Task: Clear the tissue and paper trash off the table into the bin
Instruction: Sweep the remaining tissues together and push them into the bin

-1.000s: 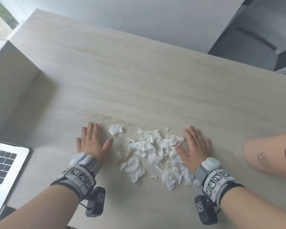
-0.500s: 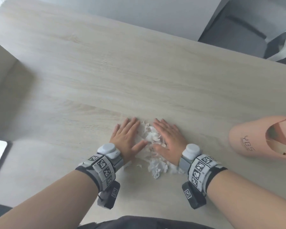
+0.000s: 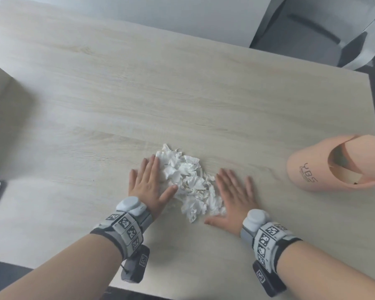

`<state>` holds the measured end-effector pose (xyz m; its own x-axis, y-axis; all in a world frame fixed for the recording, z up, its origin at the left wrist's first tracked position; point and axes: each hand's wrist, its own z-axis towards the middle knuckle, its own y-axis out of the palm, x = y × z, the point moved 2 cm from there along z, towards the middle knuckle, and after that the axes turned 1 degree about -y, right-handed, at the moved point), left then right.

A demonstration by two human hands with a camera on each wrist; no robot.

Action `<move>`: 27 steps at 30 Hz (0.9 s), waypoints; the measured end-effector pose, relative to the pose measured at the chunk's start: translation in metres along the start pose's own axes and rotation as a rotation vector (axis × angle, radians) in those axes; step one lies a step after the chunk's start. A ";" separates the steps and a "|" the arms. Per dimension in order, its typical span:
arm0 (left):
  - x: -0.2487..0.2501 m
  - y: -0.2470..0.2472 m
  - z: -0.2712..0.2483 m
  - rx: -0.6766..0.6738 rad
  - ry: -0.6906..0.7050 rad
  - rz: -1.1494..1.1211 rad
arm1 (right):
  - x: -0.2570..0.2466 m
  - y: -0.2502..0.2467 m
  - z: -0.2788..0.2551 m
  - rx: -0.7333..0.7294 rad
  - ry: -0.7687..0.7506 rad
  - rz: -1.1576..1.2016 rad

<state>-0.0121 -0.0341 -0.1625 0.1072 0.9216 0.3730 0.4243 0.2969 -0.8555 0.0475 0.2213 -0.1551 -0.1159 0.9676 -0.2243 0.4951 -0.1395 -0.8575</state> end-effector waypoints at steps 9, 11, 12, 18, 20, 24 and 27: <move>0.049 0.003 0.011 0.054 0.124 -0.237 | -0.002 -0.009 0.005 0.047 -0.059 0.121; 0.031 -0.015 0.004 0.014 0.110 -0.248 | 0.013 -0.011 -0.005 0.080 -0.061 0.162; 0.019 -0.023 0.001 -0.024 0.108 -0.214 | 0.021 -0.011 -0.011 0.098 -0.052 0.190; -0.019 -0.047 -0.008 -0.209 0.192 0.107 | 0.047 -0.020 -0.016 0.064 -0.085 0.157; -0.010 -0.046 -0.003 -0.238 0.262 0.220 | 0.039 -0.027 -0.005 0.026 -0.131 0.086; 0.018 -0.040 0.015 -0.292 0.337 0.426 | 0.015 -0.045 0.023 -0.014 -0.235 -0.035; 0.031 -0.037 0.031 -0.311 0.335 0.459 | 0.000 -0.052 0.041 -0.048 -0.255 -0.067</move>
<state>-0.0522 -0.0087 -0.1309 0.5929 0.7949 0.1293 0.5040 -0.2410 -0.8294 -0.0136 0.2202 -0.1290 -0.3598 0.8892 -0.2828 0.5186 -0.0613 -0.8528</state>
